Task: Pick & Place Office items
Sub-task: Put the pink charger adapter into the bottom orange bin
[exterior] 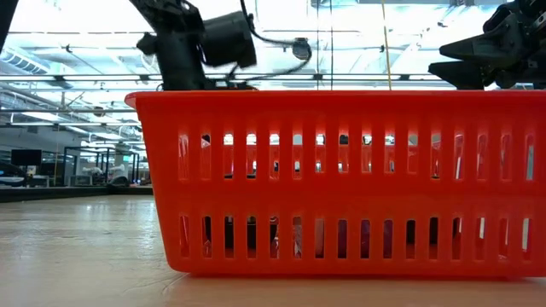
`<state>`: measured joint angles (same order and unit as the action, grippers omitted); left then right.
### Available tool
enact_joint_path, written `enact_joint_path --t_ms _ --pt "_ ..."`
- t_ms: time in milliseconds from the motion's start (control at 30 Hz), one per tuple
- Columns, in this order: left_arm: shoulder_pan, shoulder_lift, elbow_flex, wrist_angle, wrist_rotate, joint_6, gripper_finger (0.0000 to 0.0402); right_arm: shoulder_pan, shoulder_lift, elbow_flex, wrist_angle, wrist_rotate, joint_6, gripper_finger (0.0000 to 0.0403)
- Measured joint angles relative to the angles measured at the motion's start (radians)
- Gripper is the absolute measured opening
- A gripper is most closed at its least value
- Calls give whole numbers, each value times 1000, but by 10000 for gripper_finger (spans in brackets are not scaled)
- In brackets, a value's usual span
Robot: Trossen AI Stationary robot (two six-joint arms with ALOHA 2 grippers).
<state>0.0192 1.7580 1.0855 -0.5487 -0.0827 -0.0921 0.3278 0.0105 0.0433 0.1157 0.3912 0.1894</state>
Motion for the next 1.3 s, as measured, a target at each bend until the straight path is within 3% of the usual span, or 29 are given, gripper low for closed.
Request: enact_joint_path --t_ms 333,667,933,1300 --pt "-114 -138 1 9 -31 -51 154 0 0 0 0 0 0 165" --pt "-235 -168 1 116 -58 -93 158 0 0 0 0 0 0 165" --pt "-337 -168 2 312 -36 -92 155 0 0 0 -1 0 0 165" --pt "-435 -69 3 704 131 -40 154 0 0 0 0 0 0 165"
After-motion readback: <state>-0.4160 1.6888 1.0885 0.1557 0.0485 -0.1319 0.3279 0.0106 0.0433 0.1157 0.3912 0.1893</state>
